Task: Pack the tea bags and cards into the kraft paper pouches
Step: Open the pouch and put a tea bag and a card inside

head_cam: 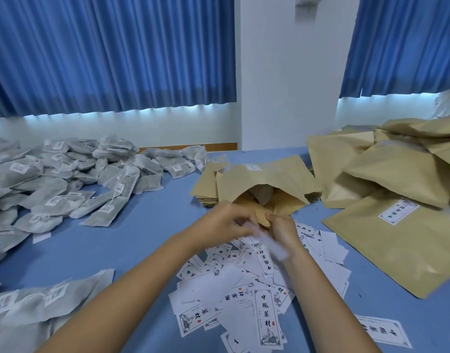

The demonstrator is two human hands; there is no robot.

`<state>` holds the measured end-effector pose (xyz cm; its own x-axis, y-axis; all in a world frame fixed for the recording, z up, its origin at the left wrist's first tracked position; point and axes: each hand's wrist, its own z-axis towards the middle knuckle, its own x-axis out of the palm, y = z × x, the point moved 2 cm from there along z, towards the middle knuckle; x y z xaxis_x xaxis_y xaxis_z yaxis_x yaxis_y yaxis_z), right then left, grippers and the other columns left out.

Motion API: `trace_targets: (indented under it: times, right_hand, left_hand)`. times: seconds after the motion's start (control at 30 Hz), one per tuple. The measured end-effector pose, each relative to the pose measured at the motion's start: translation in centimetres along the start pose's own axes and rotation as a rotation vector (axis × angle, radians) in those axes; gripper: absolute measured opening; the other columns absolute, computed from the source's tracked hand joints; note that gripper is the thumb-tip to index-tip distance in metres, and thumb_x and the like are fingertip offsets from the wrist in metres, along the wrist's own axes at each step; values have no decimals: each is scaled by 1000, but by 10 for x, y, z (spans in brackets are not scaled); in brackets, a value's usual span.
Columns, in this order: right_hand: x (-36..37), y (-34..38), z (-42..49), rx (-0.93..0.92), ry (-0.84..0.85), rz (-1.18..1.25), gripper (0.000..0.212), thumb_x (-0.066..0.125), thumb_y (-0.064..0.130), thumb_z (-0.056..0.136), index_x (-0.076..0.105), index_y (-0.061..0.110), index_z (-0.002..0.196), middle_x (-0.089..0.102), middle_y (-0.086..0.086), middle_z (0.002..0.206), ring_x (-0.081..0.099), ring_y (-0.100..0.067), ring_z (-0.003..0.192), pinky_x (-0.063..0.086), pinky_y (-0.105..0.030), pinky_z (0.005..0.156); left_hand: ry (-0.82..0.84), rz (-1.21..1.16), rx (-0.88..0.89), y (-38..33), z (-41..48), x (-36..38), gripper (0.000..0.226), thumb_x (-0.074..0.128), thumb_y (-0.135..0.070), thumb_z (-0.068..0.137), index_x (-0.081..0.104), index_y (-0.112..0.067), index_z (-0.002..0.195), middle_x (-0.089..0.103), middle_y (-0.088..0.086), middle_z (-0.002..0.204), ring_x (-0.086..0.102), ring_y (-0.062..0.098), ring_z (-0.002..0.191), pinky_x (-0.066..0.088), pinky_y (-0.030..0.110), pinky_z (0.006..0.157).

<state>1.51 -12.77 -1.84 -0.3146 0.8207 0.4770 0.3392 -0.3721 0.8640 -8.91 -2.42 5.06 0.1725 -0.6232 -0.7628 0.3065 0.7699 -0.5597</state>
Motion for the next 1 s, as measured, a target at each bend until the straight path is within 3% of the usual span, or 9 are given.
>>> trace_targets:
  times: [0.1,0.17,0.27,0.33,0.43,0.57,0.67,0.87,1.0]
  right_hand:
    - [1,0,0,3,29,8,26,38,-8,95,57,-2,112,67,-17,96,70,-23,76,53,-23,53]
    - [3,1,0,1,40,36,34,35,-12,92,59,3,111,69,-15,97,71,-17,70,52,-20,52]
    - [4,2,-1,5,25,44,29,34,-13,92,58,3,94,67,-12,84,69,-13,58,52,-21,49]
    - [3,1,0,7,-8,28,23,36,-10,95,54,4,90,63,-11,82,67,-16,59,52,-22,48]
    - [3,0,0,4,-29,-15,17,40,-8,96,54,2,98,62,-13,88,62,-21,70,51,-22,47]
    - [5,1,-2,-9,-11,-83,12,45,-3,97,56,1,97,63,-15,90,62,-20,67,54,-25,57]
    - [7,0,-4,-17,-7,-141,13,47,-1,96,54,5,88,63,-10,83,64,-17,61,53,-20,55]
    - [3,1,-4,-15,-22,-195,30,36,-13,90,59,6,89,65,-24,95,63,-29,75,52,-31,64]
    - [2,0,-3,9,-51,-231,22,42,-9,91,57,6,90,63,-16,95,63,-23,63,53,-29,60]
  left_hand:
    - [-434,156,69,-5,8,2,10,67,0,80,71,-8,85,71,0,83,66,13,79,51,23,73]
    - [-482,449,127,-5,14,9,11,68,6,73,68,-2,80,66,8,73,62,25,68,52,34,60]
    - [-309,886,62,-8,30,24,34,79,6,38,56,-8,59,52,4,51,52,22,45,35,22,39]
    - [-159,1006,-140,-7,41,30,30,80,-4,46,61,-10,68,60,3,59,60,19,55,34,25,44]
    - [-35,871,-316,3,54,33,21,55,-1,84,62,-7,103,66,13,93,65,30,85,36,31,59]
    - [-87,773,-400,5,70,30,18,51,-6,92,66,-4,102,66,15,99,62,31,90,38,30,65]
    - [-40,707,-493,16,79,24,24,56,-11,90,59,-8,113,59,11,114,56,30,106,42,33,89]
    - [312,634,-584,18,83,33,15,50,-12,88,54,-9,74,49,2,68,51,20,71,42,28,64]
    - [429,751,-558,23,81,40,21,46,-8,92,60,-5,106,60,9,97,57,28,96,48,37,86]
